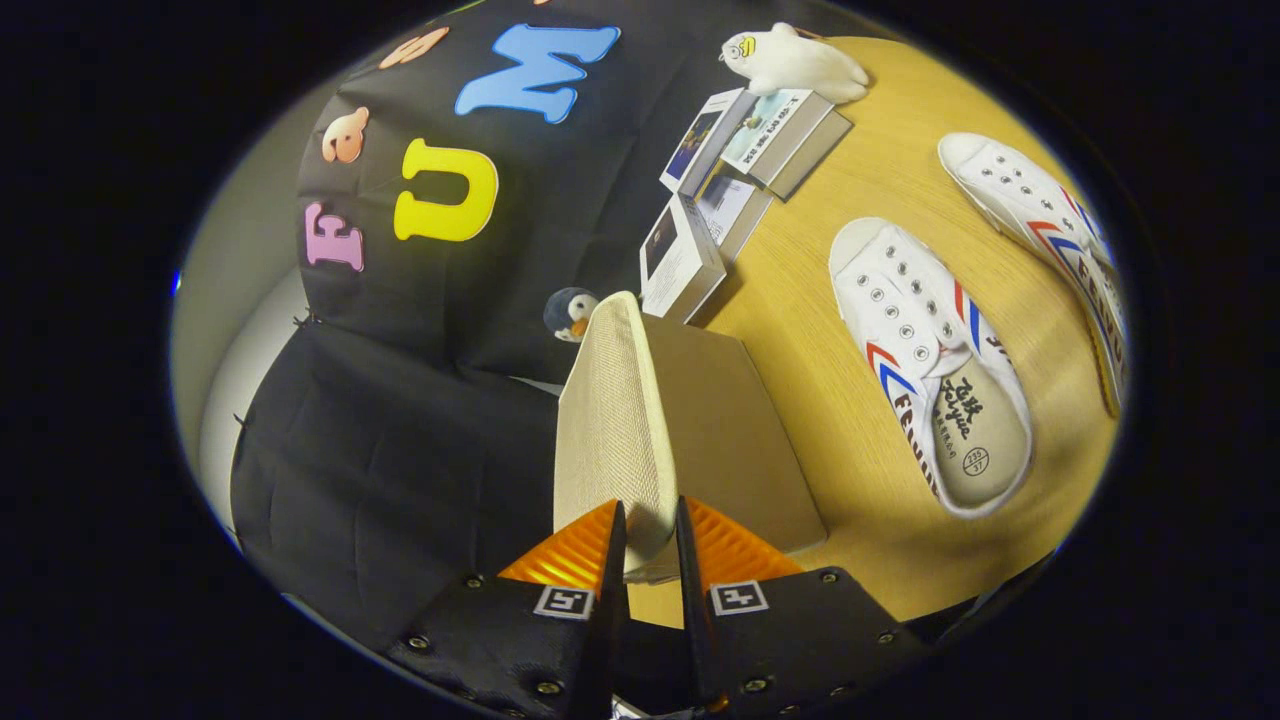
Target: Open the storage box then place both shoes into the box .Put the left shoe in first, then the right shoe, with the right side of both shoes facing outward in a uniform manner.
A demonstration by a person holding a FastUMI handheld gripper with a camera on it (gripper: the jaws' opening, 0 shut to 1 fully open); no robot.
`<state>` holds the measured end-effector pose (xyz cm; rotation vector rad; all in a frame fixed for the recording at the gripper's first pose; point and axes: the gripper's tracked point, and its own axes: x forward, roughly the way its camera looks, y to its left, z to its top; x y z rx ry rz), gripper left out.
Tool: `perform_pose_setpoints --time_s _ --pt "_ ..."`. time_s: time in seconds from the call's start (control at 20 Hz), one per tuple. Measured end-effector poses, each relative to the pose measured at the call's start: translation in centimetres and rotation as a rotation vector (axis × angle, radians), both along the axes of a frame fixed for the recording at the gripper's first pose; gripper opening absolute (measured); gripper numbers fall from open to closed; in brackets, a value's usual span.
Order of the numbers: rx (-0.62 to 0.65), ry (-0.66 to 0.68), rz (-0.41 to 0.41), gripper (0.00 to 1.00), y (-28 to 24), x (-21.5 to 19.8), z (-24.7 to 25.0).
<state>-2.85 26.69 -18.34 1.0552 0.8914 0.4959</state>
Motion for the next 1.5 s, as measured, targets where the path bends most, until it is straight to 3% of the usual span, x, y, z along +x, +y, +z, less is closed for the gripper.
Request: perform_pose_setpoints --time_s 0.05,0.1,0.65,1.05,1.5 --pt "0.011 0.005 -0.045 0.05 0.8 0.9 0.2" --pt "0.023 0.009 -0.024 0.03 -0.6 0.4 1.0" --pt "-0.003 -0.173 0.095 0.03 2.0 0.1 9.9" --pt "0.001 -0.317 0.211 0.03 8.0 -0.1 16.4" --pt "0.008 -0.408 0.349 0.03 15.6 -1.2 19.4"
